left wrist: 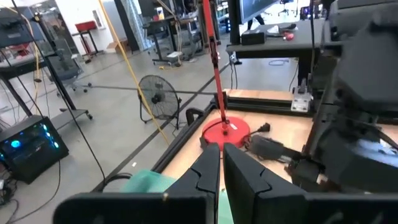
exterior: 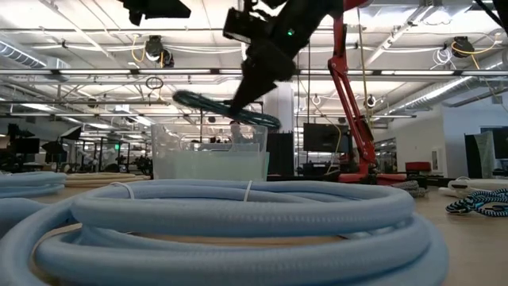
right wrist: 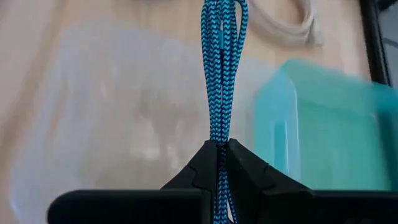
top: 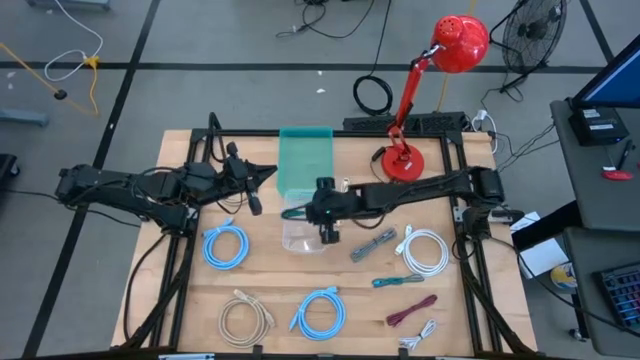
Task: Pick & Place USB Port
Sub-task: Put the top blue black tied USB cable into the transparent bin
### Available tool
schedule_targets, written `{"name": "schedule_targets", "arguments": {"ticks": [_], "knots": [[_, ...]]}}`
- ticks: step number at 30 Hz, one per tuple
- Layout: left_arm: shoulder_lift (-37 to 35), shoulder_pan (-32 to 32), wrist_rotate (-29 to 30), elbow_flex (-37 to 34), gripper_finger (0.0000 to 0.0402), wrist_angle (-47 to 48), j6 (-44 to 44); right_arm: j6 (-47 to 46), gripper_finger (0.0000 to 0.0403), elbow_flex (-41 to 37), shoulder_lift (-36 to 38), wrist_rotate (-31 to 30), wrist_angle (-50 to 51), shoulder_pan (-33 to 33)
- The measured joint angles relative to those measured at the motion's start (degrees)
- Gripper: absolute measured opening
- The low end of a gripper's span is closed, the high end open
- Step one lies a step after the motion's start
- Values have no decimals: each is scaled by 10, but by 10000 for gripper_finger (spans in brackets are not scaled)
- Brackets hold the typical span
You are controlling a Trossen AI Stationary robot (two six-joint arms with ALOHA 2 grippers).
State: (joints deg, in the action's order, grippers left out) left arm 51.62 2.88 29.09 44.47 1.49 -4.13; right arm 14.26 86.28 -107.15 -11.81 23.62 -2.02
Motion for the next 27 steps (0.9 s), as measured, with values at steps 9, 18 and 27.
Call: {"name": "schedule_targets", "arguments": {"ticks": [9,18,27], "knots": [[0,6,-2,0,26,13,17,193,7,7,-9,-34,3,-41],[0,6,-2,0,26,13,17,414,3,7,-6,-89,3,-94],[0,6,-4,0,26,13,20,572,2,7,-6,-56,22,-74]]}}
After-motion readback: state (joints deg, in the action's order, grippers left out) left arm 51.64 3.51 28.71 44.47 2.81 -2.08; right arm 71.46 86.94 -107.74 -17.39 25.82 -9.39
